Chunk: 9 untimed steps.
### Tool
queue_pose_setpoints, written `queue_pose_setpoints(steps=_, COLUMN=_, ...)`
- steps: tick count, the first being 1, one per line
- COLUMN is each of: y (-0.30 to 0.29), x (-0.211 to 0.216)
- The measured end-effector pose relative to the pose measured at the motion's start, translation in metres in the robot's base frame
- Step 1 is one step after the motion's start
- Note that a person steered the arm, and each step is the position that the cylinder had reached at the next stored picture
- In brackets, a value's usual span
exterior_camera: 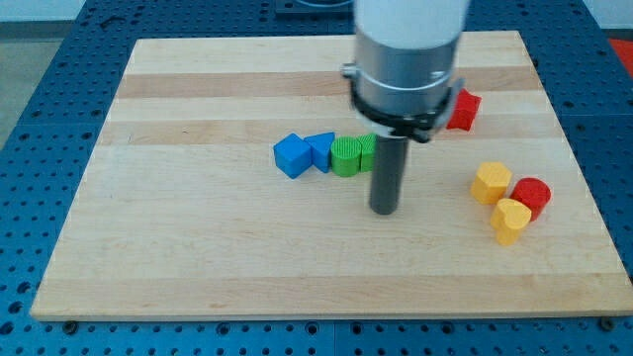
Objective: Slide the yellow hexagon down a bit
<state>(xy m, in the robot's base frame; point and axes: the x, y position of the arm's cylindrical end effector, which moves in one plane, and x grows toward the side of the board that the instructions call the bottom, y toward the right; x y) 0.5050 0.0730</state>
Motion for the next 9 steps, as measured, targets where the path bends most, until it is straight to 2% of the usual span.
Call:
queue_pose_setpoints(steps=1, y=0.03, x=-0.004)
queue_pose_setpoints(steps=3, y=0.033, x=-0.046)
queue_pose_setpoints(steps=4, y=0.059, x=-0.059)
queue_pose_setpoints(steps=6, y=0.153, x=-0.066)
queue_pose_setpoints(steps=7, y=0.156, x=-0.062)
queue_pose_setpoints(steps=9, y=0.101, x=-0.034)
